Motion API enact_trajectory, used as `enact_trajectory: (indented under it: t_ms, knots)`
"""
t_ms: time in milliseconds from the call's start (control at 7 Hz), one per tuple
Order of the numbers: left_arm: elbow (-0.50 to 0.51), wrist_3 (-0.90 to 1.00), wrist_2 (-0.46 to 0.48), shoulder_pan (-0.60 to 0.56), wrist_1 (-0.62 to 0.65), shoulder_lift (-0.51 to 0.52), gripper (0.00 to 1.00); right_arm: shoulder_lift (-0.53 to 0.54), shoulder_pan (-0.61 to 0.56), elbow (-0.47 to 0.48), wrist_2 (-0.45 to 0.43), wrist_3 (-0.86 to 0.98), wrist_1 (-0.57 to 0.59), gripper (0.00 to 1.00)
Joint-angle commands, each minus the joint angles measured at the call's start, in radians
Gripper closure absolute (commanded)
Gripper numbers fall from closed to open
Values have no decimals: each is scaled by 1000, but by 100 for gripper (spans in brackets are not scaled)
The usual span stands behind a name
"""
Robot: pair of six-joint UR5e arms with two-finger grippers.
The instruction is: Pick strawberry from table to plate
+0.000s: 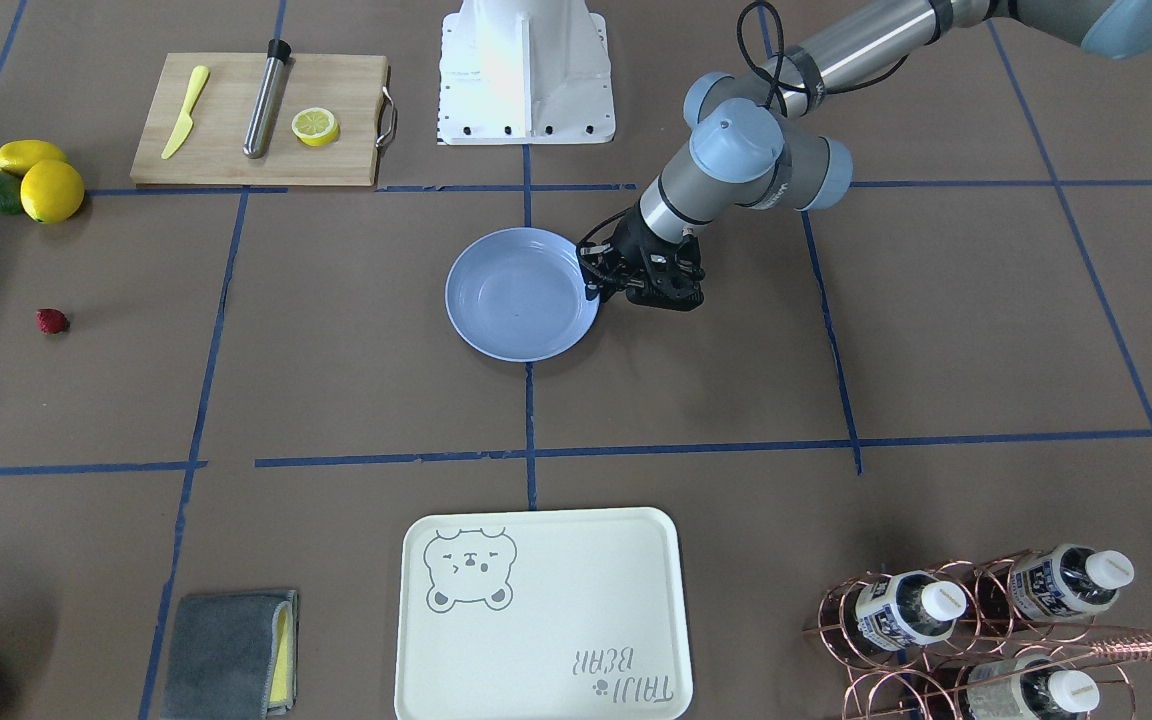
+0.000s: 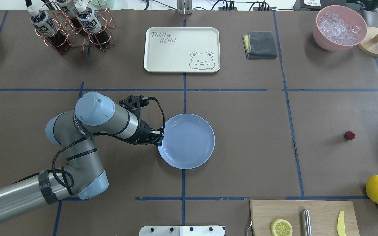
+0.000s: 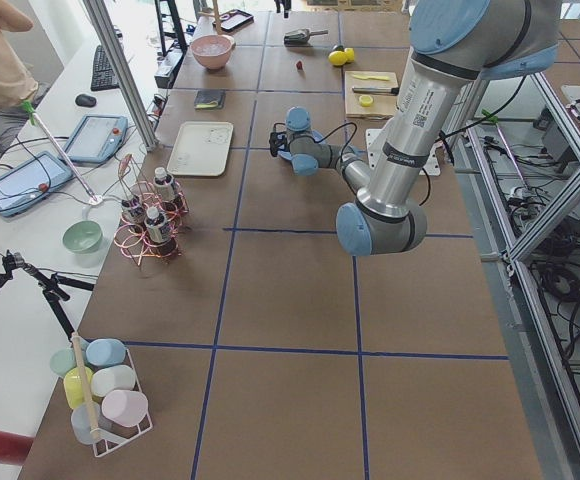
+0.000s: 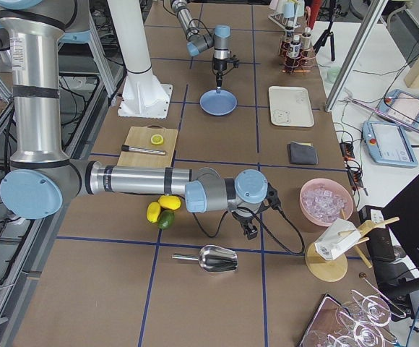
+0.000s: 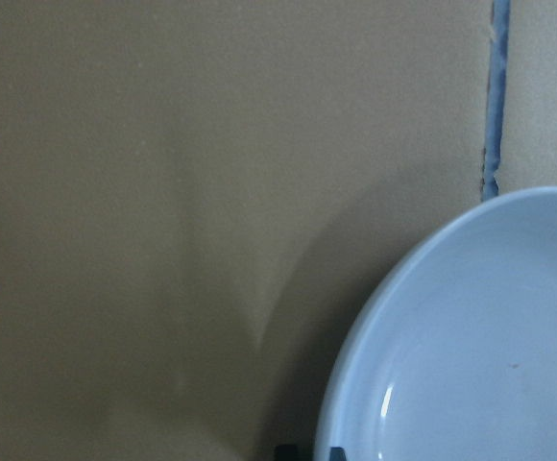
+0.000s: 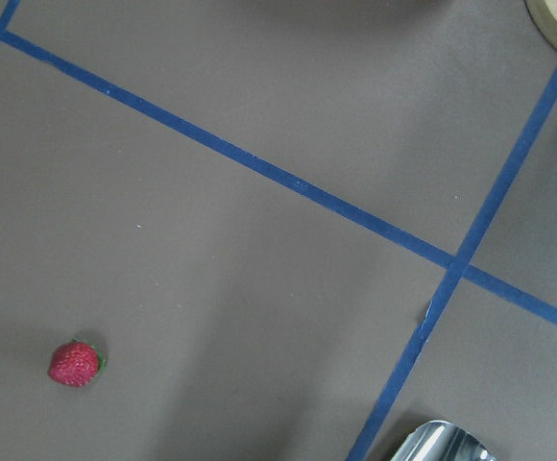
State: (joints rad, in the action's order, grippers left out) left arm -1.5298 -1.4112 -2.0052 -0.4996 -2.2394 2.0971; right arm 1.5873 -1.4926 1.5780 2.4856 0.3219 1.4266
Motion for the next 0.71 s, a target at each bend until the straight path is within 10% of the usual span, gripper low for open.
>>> enact_trajectory:
  t_ms: [0, 286, 571]
  knots:
    - [-59, 1, 8, -37, 1, -9, 0, -3, 27, 14, 74, -124, -18, 0]
    - [-177, 3, -4, -91, 1, -80, 0, 54, 89, 28, 84, -440, -275, 0]
    - [-208, 1, -30, -120, 1, -101, 0, 127, 284, 28, -107, -940, -641, 0]
